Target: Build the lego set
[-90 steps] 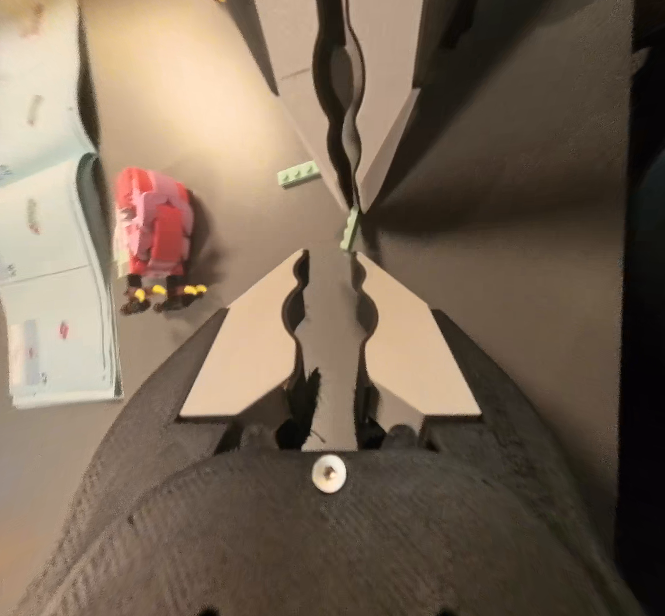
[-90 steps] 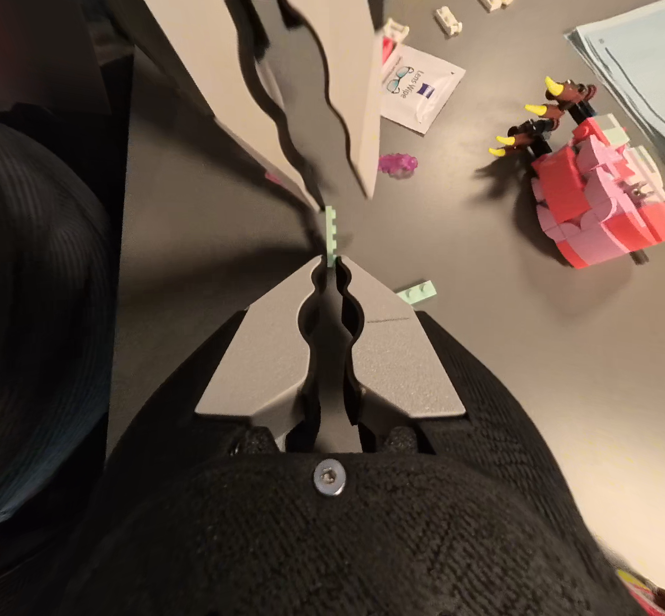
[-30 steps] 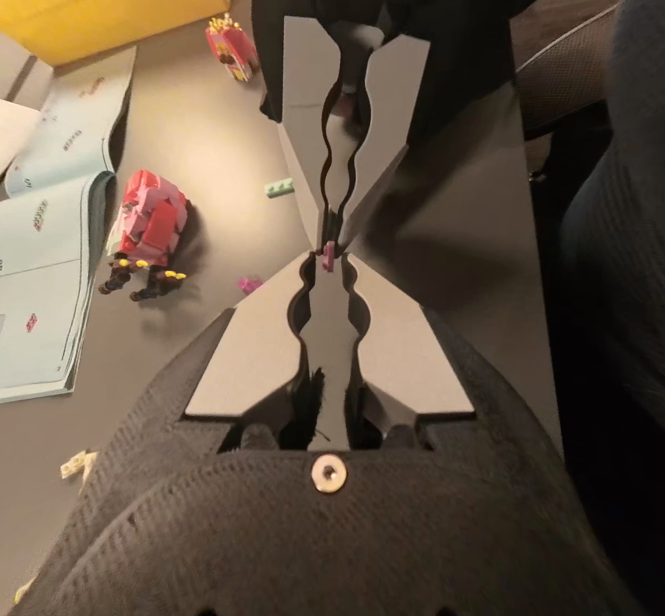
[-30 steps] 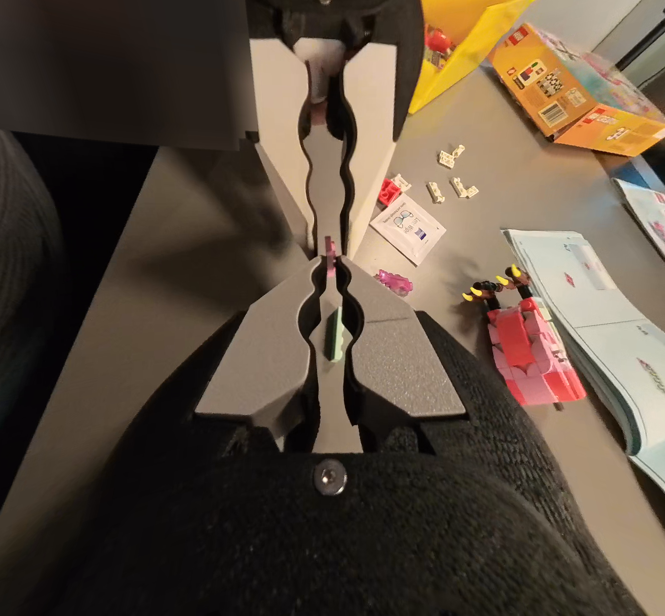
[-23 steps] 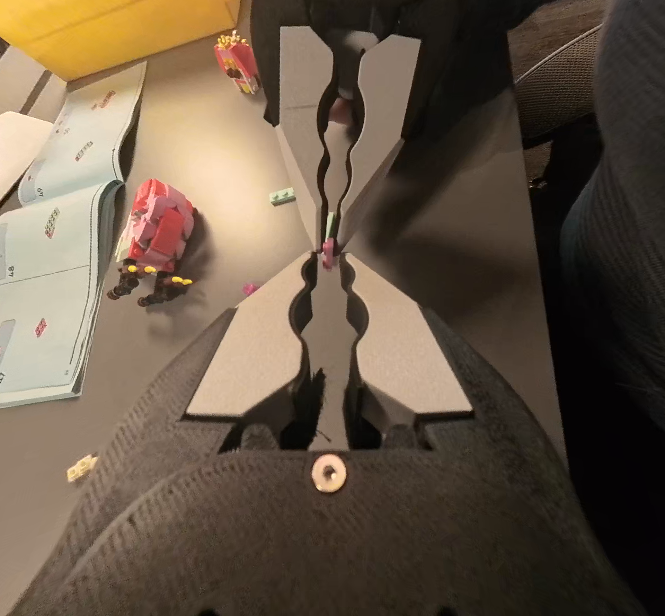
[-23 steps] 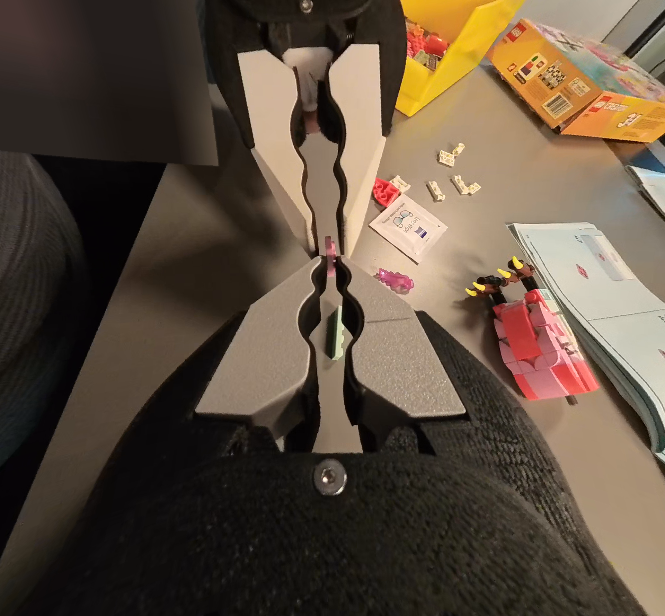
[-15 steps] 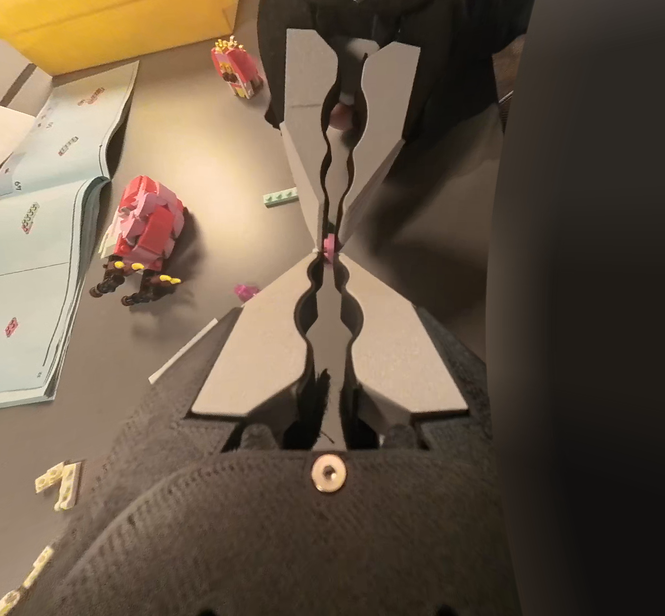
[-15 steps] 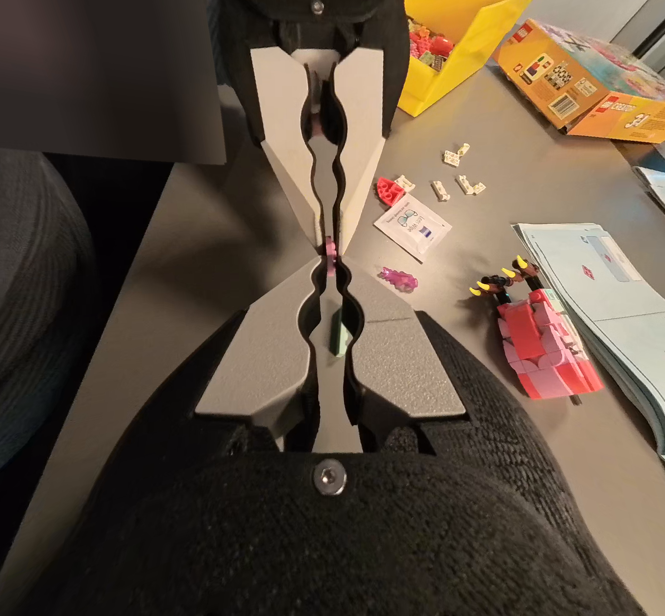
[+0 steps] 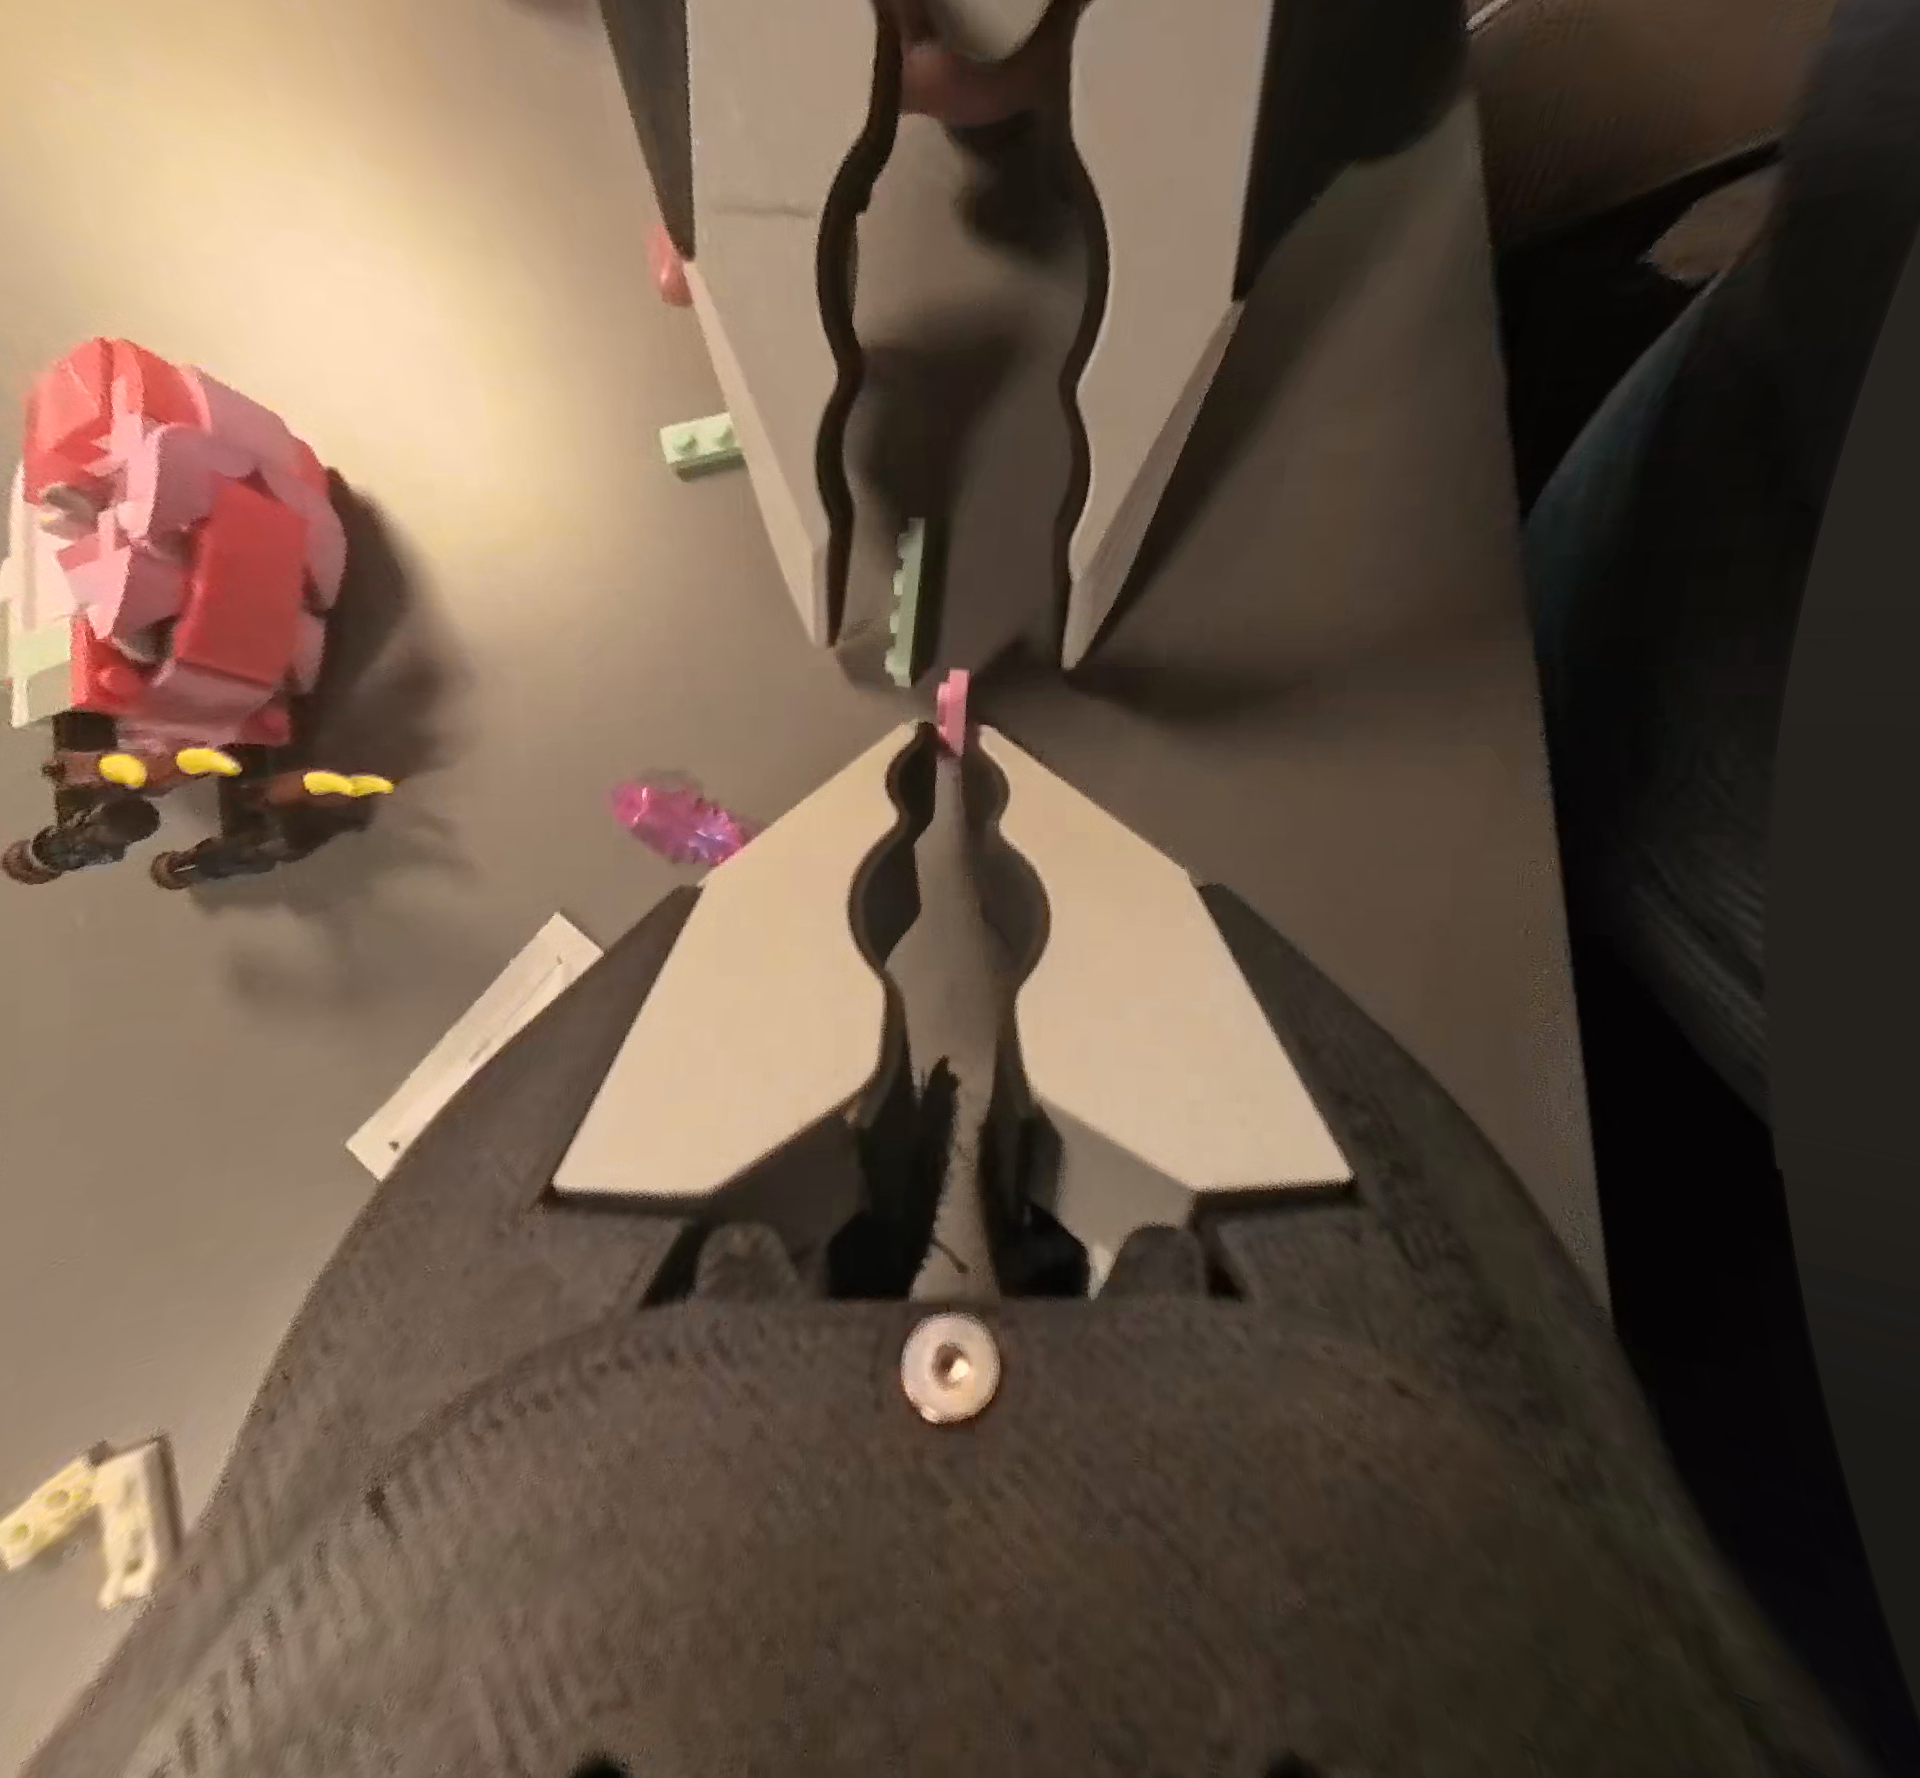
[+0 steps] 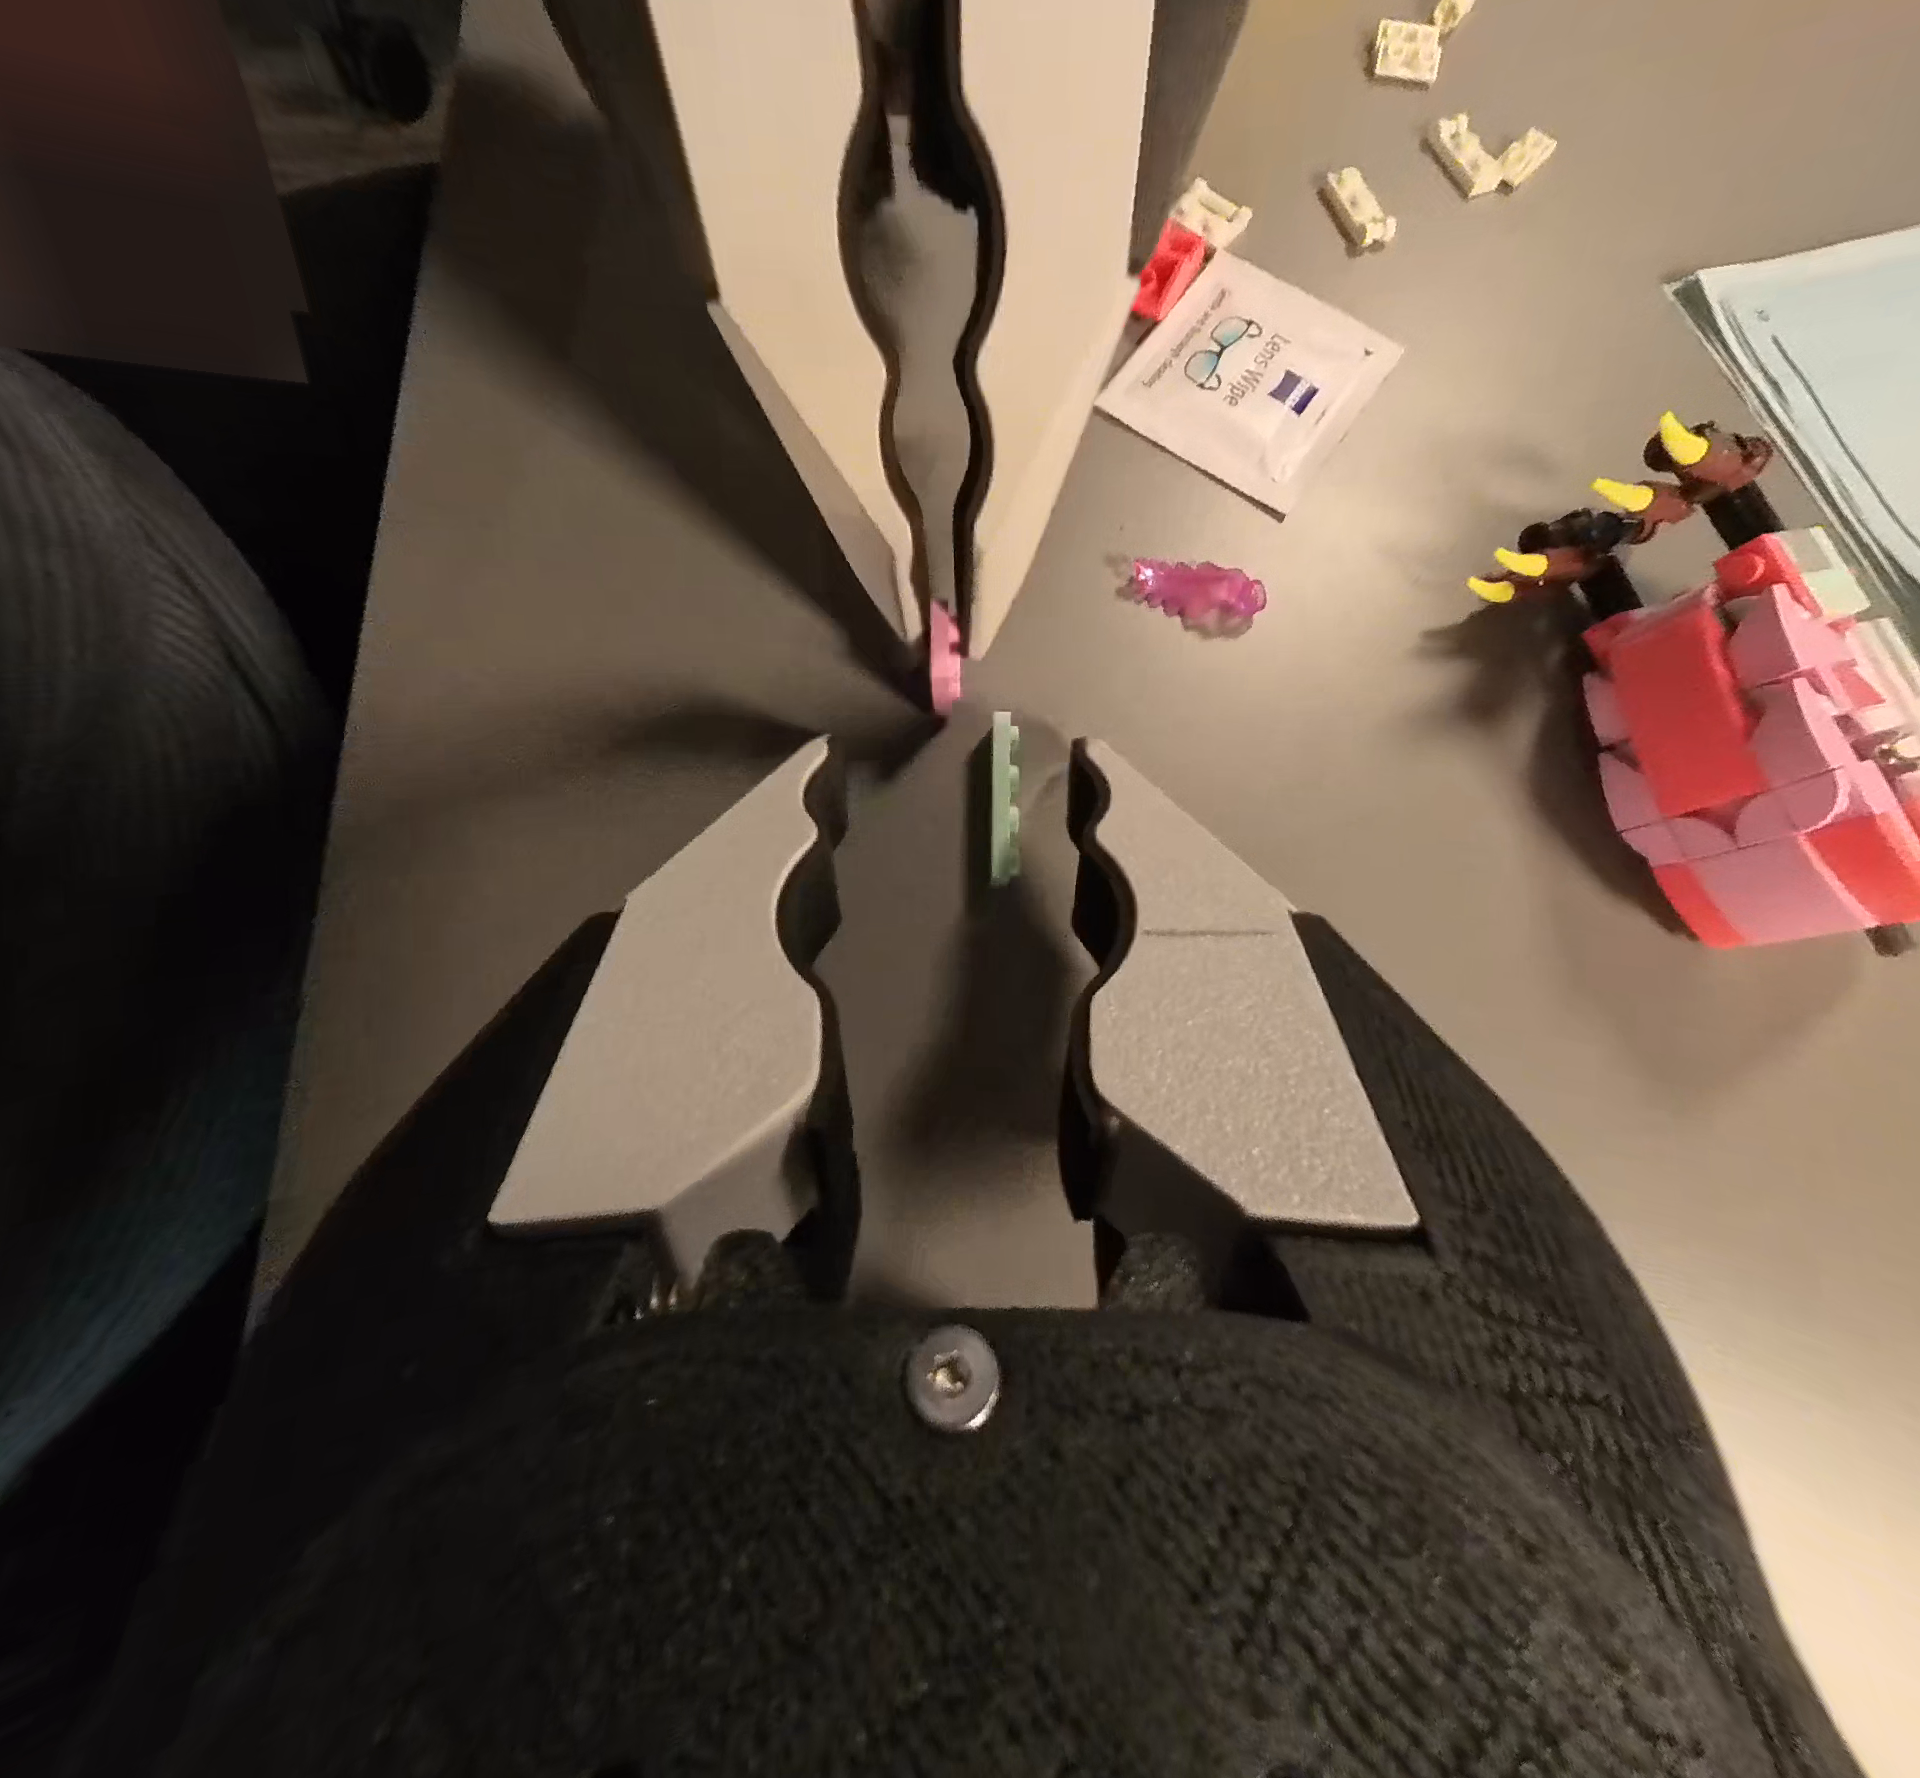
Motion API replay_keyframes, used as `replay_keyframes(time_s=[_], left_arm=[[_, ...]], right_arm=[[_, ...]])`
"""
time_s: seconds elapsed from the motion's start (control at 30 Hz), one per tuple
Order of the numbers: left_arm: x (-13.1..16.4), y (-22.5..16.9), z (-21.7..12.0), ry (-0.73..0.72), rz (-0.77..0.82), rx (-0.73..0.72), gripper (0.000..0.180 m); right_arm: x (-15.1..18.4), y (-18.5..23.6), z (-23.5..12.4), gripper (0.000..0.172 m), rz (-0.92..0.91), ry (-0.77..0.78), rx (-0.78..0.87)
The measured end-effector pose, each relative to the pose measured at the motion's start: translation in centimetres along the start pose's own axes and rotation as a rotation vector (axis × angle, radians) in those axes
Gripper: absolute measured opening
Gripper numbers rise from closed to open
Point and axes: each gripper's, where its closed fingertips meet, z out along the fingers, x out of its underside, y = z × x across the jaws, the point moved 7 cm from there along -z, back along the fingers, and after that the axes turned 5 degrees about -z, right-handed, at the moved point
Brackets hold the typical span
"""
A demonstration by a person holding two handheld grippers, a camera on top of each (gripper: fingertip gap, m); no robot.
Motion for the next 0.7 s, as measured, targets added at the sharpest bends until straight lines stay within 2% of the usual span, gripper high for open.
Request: replay_keyframes(time_s=[0.17,0.6,0.7], left_arm=[[-0.33,0.22,0.34,0.026,0.012,0.019,0.003],[-0.94,0.82,0.77,0.044,0.007,0.044,0.004],[-1.0,0.83,0.81,0.045,0.014,0.041,0.004]], right_arm=[[-0.12,0.06,0.16,0.03,0.006,0.011,-0.005],[-0.18,-0.18,0.32,0.02,0.027,0.011,-0.008],[-0.16,-0.33,0.38,0.013,0.024,0.011,0.016]])
